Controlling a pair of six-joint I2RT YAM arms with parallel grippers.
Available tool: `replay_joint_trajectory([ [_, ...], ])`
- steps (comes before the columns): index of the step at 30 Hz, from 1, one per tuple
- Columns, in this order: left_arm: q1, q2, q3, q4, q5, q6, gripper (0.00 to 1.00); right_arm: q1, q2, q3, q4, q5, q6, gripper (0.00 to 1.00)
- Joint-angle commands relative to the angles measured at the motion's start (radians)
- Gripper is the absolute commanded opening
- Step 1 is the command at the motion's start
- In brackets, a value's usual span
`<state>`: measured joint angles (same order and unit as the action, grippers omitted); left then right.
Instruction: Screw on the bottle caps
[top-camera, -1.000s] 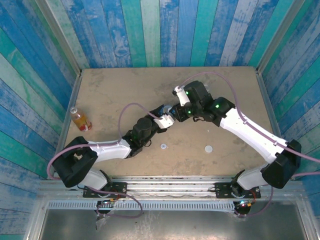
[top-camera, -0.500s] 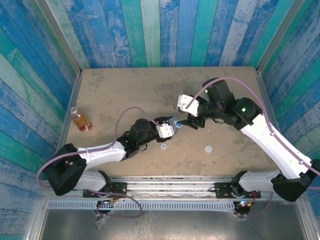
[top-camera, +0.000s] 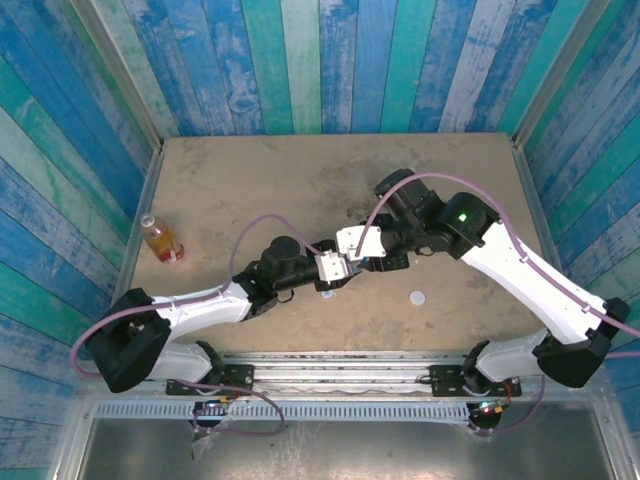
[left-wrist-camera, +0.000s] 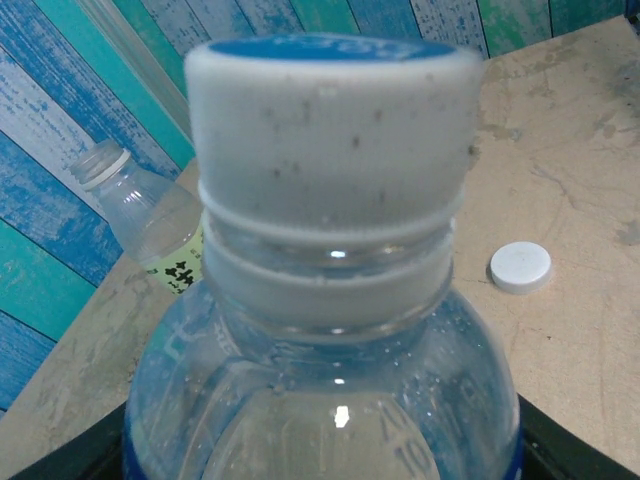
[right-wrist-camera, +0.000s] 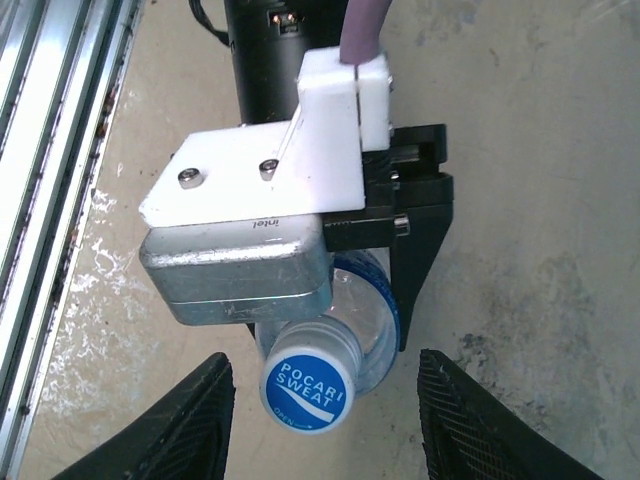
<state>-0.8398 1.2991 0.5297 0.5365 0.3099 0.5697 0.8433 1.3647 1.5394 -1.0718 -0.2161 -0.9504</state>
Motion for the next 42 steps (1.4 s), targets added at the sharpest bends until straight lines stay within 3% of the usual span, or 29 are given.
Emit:
replay_joint_trajectory([
  [1, -0.004, -0.067, 0.006, 0.011, 0.018, -0.013, 0.00, 0.006, 0.010, 0.018, -0.041, 0.023, -0.022, 0.51],
  [13, -0.004, -0.072, 0.007, 0.010, 0.021, -0.016, 0.00, 0.006, 0.046, 0.002, -0.038, 0.055, -0.027, 0.41],
  [22, -0.004, -0.070, 0.010, 0.014, 0.017, -0.019, 0.00, 0.006, 0.052, -0.010, -0.043, 0.050, -0.027, 0.45],
  [25, -0.004, -0.068, 0.010, 0.017, 0.011, -0.016, 0.00, 0.006, 0.056, -0.003, -0.043, 0.052, -0.020, 0.39],
  [28, -0.004, -0.056, 0.010, 0.028, -0.028, -0.010, 0.00, 0.007, 0.057, 0.004, -0.042, 0.045, -0.005, 0.23],
  [30, -0.004, -0.050, 0.009, 0.070, -0.083, -0.019, 0.00, 0.007, 0.056, 0.005, -0.031, 0.051, 0.031, 0.21],
  [33, -0.004, 0.009, 0.016, 0.149, -0.209, -0.015, 0.00, 0.005, 0.049, -0.010, 0.045, 0.075, 0.180, 0.13],
  [36, -0.004, 0.074, 0.036, 0.243, -0.329, 0.006, 0.00, -0.021, 0.021, -0.084, 0.244, 0.088, 0.451, 0.07],
  [39, -0.004, 0.138, 0.061, 0.331, -0.428, 0.015, 0.00, -0.037, -0.042, -0.235, 0.527, 0.144, 0.802, 0.04],
  [42, -0.004, 0.172, 0.061, 0.403, -0.459, 0.044, 0.00, -0.041, -0.102, -0.401, 0.764, 0.263, 1.330, 0.01],
])
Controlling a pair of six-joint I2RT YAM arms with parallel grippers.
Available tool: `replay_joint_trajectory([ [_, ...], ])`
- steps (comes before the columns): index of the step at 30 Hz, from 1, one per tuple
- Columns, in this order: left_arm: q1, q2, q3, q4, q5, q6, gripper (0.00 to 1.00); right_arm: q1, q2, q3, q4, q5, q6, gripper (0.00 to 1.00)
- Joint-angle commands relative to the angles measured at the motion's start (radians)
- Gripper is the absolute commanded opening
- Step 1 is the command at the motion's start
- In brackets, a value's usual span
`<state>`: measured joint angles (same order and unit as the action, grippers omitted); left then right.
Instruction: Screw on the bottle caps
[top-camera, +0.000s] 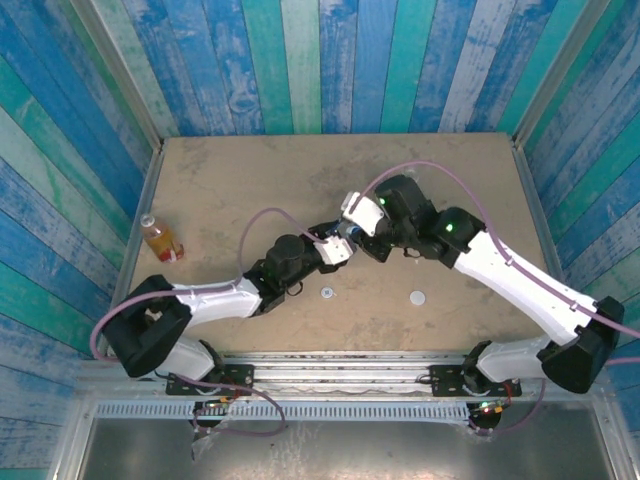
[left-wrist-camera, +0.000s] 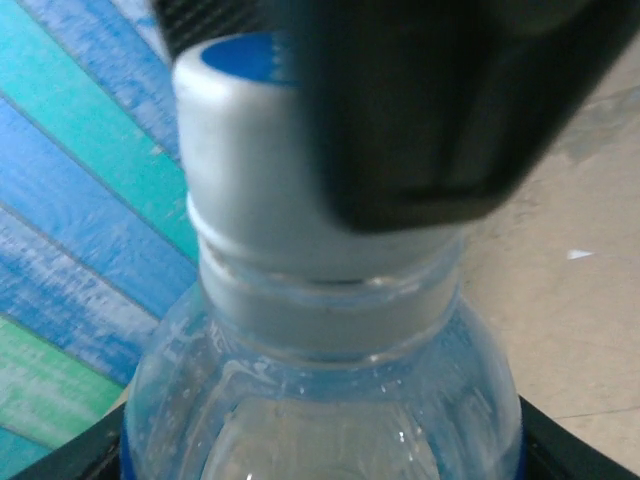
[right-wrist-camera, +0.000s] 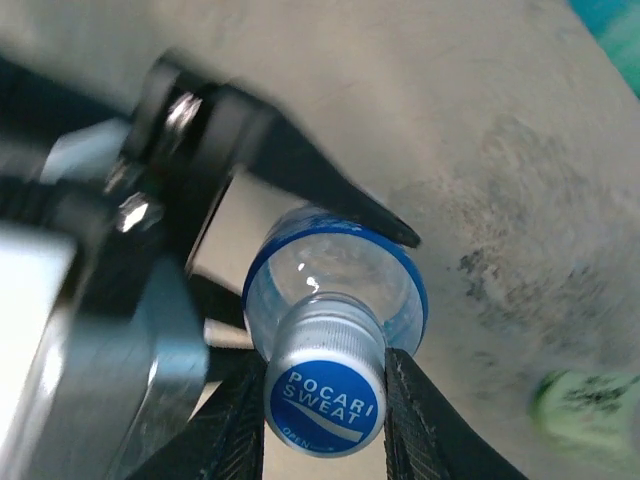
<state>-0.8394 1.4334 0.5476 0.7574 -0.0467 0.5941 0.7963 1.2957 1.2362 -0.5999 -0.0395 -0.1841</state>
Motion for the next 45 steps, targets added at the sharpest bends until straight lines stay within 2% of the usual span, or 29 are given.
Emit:
replay_joint_trajectory([
  [1, -0.004, 0.044, 0.044, 0.191, -0.110, 0.025, 0.00, 0.007, -0.043, -0.136, 0.337, 0.095, 0.713, 0.03],
  [3, -0.004, 0.054, 0.050, 0.174, -0.107, 0.039, 0.00, 0.007, -0.044, -0.159, 0.366, 0.100, 0.900, 0.03],
  [6, -0.004, 0.056, 0.048, 0.143, -0.094, 0.053, 0.00, 0.006, -0.027, -0.120, 0.326, 0.081, 0.904, 0.17],
  [9, -0.004, 0.031, 0.036, 0.095, -0.073, 0.049, 0.00, -0.021, -0.033, -0.072, 0.245, 0.075, 0.744, 0.38],
  [11, -0.002, 0.006, 0.032, 0.042, -0.054, 0.028, 0.00, -0.053, -0.074, -0.076, 0.244, 0.027, 0.577, 0.54],
  [13, 0.026, -0.033, 0.031, -0.045, 0.065, 0.003, 0.00, -0.075, -0.120, -0.075, 0.247, -0.040, 0.358, 0.65],
  [15, 0.076, -0.075, 0.040, -0.153, 0.286, -0.037, 0.00, -0.083, -0.149, -0.044, 0.192, -0.096, 0.148, 0.69],
  [17, 0.116, -0.111, 0.049, -0.221, 0.467, -0.072, 0.00, -0.085, -0.159, 0.017, 0.082, -0.156, -0.072, 0.70],
  [20, 0.132, -0.153, 0.056, -0.278, 0.626, -0.079, 0.00, -0.084, -0.171, 0.083, -0.079, -0.303, -0.340, 0.71],
  [23, 0.140, -0.172, 0.102, -0.378, 0.792, -0.069, 0.00, -0.083, -0.174, 0.128, -0.221, -0.453, -0.546, 0.69],
  [26, 0.140, -0.172, 0.129, -0.414, 0.917, -0.067, 0.00, -0.083, -0.158, 0.178, -0.321, -0.528, -0.646, 0.65],
  [34, 0.141, -0.203, 0.182, -0.468, 1.064, -0.051, 0.00, -0.059, -0.094, 0.242, -0.400, -0.580, -0.719, 0.54],
  [39, 0.140, -0.187, 0.210, -0.485, 1.076, -0.044, 0.00, -0.048, -0.050, 0.253, -0.406, -0.603, -0.736, 0.49],
  [45, 0.141, -0.186, 0.209, -0.481, 1.071, -0.044, 0.00, -0.042, -0.008, 0.263, -0.413, -0.618, -0.741, 0.38],
])
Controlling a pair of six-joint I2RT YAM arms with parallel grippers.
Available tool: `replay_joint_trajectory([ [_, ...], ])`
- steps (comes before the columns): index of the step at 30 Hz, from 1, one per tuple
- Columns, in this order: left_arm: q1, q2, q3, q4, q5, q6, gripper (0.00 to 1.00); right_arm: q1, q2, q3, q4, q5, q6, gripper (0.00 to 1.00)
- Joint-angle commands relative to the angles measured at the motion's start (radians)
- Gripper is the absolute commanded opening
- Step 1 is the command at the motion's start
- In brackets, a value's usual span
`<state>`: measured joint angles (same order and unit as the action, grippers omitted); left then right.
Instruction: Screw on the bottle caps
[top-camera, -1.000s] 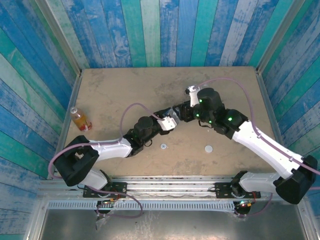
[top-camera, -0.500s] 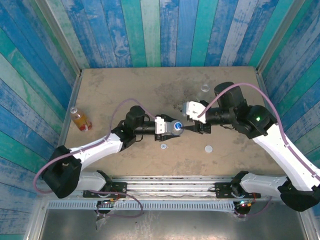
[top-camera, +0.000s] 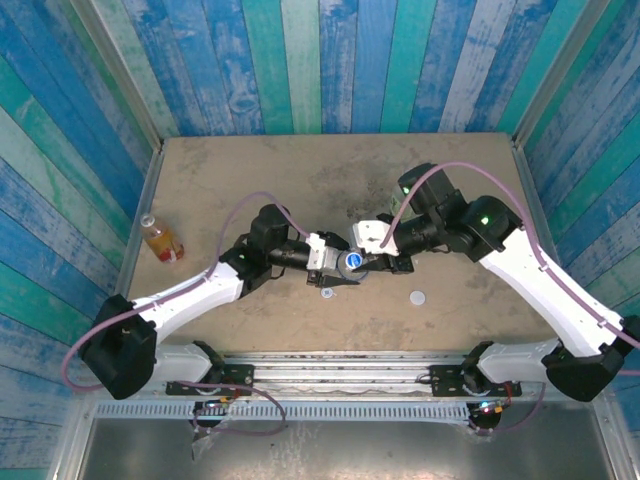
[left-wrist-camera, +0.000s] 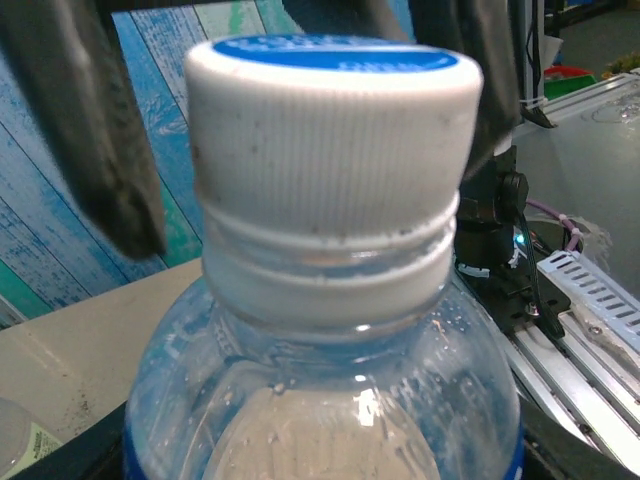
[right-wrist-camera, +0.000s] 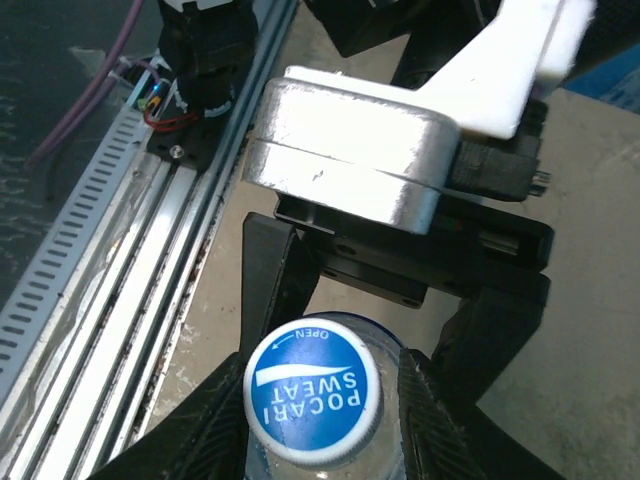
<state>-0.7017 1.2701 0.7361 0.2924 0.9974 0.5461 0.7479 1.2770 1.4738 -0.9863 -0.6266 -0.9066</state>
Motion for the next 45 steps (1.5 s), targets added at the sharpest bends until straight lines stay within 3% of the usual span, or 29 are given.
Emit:
replay_joint_trajectory([
  [1, 0.003, -0.023, 0.020, -0.014, 0.025, 0.005, 0.00, 0.005, 0.014, 0.027, -0.026, -0.035, -0.018, 0.38],
  [5, 0.004, -0.020, 0.015, -0.007, 0.001, 0.005, 0.00, 0.006, 0.019, 0.025, -0.025, -0.043, -0.011, 0.23],
  [8, 0.005, 0.004, 0.008, 0.032, -0.061, -0.025, 0.00, 0.005, 0.013, 0.009, -0.010, -0.024, 0.014, 0.22],
  [12, 0.005, 0.033, -0.014, 0.196, -0.269, -0.138, 0.00, 0.006, -0.015, -0.071, 0.139, 0.037, 0.199, 0.20],
  [14, 0.005, 0.049, -0.013, 0.260, -0.388, -0.193, 0.00, 0.006, -0.033, -0.134, 0.281, 0.126, 0.366, 0.11],
  [19, 0.005, 0.124, 0.043, 0.319, -0.629, -0.309, 0.00, 0.013, -0.082, -0.342, 0.669, 0.435, 0.801, 0.02],
  [20, 0.005, 0.136, 0.049, 0.329, -0.661, -0.321, 0.00, 0.017, -0.082, -0.363, 0.700, 0.477, 0.835, 0.02],
  [24, 0.006, 0.156, 0.057, 0.364, -0.768, -0.374, 0.00, 0.059, -0.053, -0.391, 0.707, 0.868, 1.013, 0.02],
  [27, 0.005, 0.150, 0.074, 0.306, -0.745, -0.333, 0.00, 0.059, -0.034, -0.381, 0.671, 0.944, 1.035, 0.10],
  [29, 0.008, 0.132, 0.090, 0.176, -0.696, -0.255, 0.00, 0.051, -0.042, -0.363, 0.660, 0.856, 0.939, 0.22],
  [30, 0.015, 0.121, 0.084, 0.137, -0.654, -0.225, 0.00, 0.048, -0.056, -0.351, 0.651, 0.757, 0.851, 0.33],
  [32, 0.042, 0.099, 0.059, 0.102, -0.531, -0.198, 0.00, 0.040, -0.096, -0.350, 0.633, 0.549, 0.715, 0.54],
  [34, 0.079, 0.071, 0.030, 0.096, -0.360, -0.191, 0.00, 0.021, -0.148, -0.369, 0.620, 0.354, 0.566, 0.65],
  [39, 0.094, 0.023, 0.048, -0.070, -0.085, -0.034, 0.00, -0.037, -0.193, -0.325, 0.511, 0.099, 0.395, 0.68],
  [45, 0.095, 0.026, 0.108, -0.250, 0.113, 0.102, 0.00, -0.043, -0.138, -0.226, 0.388, -0.017, 0.325, 0.61],
])
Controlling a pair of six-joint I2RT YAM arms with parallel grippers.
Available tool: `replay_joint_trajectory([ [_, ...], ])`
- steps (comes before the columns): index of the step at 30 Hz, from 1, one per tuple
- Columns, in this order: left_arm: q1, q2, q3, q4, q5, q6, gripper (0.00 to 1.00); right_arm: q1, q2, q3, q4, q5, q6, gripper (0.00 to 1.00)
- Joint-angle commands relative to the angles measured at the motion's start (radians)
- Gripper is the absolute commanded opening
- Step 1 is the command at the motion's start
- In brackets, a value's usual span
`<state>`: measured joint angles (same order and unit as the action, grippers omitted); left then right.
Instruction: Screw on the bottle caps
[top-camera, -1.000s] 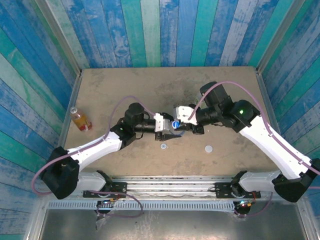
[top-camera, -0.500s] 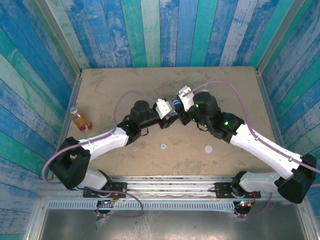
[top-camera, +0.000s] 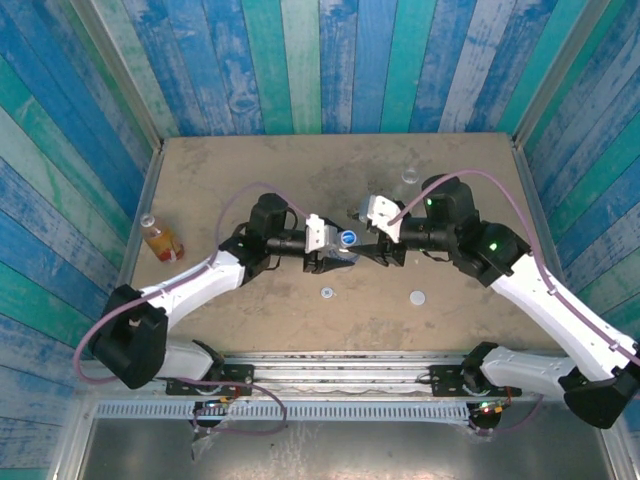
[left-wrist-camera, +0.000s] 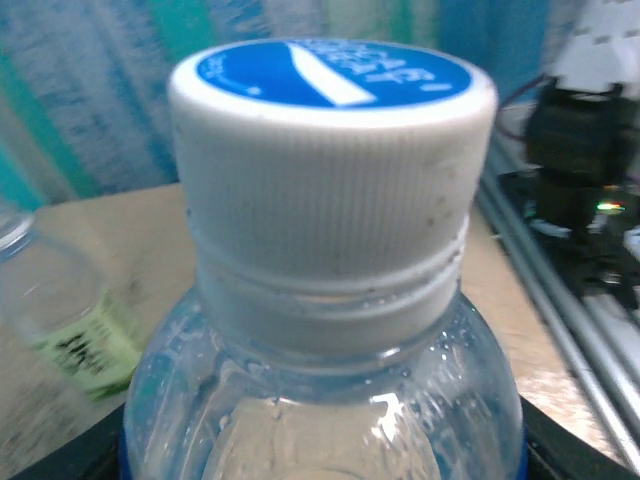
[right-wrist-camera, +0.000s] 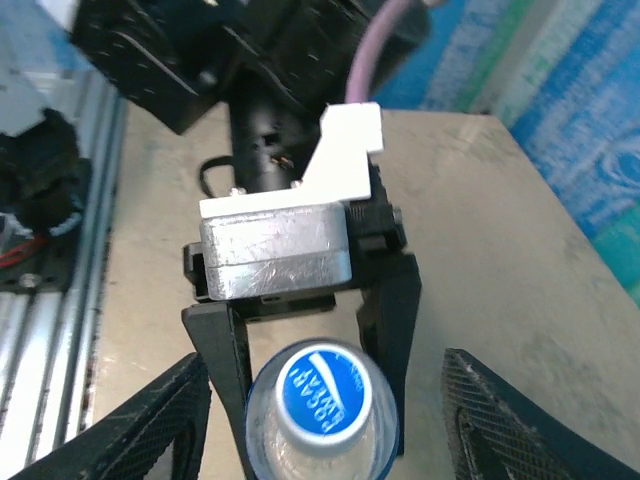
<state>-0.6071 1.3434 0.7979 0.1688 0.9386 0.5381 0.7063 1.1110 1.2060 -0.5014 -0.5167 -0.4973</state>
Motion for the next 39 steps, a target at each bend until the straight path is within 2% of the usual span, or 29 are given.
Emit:
replay_joint_trajectory([
  [1, 0.000, -0.046, 0.055, -0.153, 0.195, 0.128, 0.00, -0.001, 0.039, 0.054, -0.110, -0.136, -0.091, 0.60],
  [4, 0.000, -0.042, 0.072, -0.186, 0.233, 0.149, 0.00, -0.001, 0.070, 0.083, -0.142, -0.176, -0.106, 0.56],
  [11, 0.001, -0.041, 0.074, -0.178, 0.235, 0.148, 0.00, -0.002, 0.113, 0.105, -0.185, -0.241, -0.127, 0.48],
  [14, 0.000, -0.038, 0.074, -0.176, 0.229, 0.145, 0.00, -0.001, 0.118, 0.107, -0.184, -0.230, -0.127, 0.34],
  [17, 0.000, -0.038, 0.065, -0.137, 0.195, 0.109, 0.00, -0.001, 0.122, 0.109, -0.184, -0.225, -0.117, 0.14],
  [18, 0.000, -0.040, 0.055, -0.099, 0.175, 0.078, 0.00, -0.003, 0.122, 0.109, -0.184, -0.215, -0.113, 0.13],
  [19, 0.000, -0.043, 0.036, -0.021, 0.124, 0.010, 0.00, -0.002, 0.122, 0.108, -0.179, -0.197, -0.105, 0.12],
  [22, -0.002, -0.052, -0.038, 0.257, -0.121, -0.198, 0.00, 0.000, 0.113, 0.069, -0.077, -0.077, 0.001, 0.07],
  [24, -0.002, -0.037, -0.061, 0.395, -0.298, -0.318, 0.00, 0.004, 0.109, 0.011, 0.067, 0.107, 0.162, 0.02],
  [26, -0.003, -0.013, -0.056, 0.466, -0.418, -0.404, 0.00, 0.009, 0.113, -0.041, 0.179, 0.276, 0.282, 0.01],
  [29, -0.016, 0.028, -0.044, 0.542, -0.601, -0.512, 0.00, 0.035, 0.135, -0.095, 0.290, 0.460, 0.412, 0.01],
  [33, -0.069, 0.055, -0.038, 0.592, -0.787, -0.525, 0.00, 0.108, 0.193, -0.109, 0.352, 0.767, 0.499, 0.01],
  [36, -0.089, 0.069, -0.028, 0.597, -0.883, -0.555, 0.00, 0.114, 0.246, -0.089, 0.315, 0.878, 0.589, 0.04],
  [39, -0.089, 0.067, -0.027, 0.561, -0.884, -0.570, 0.00, 0.114, 0.238, -0.091, 0.342, 0.792, 0.547, 0.18],
])
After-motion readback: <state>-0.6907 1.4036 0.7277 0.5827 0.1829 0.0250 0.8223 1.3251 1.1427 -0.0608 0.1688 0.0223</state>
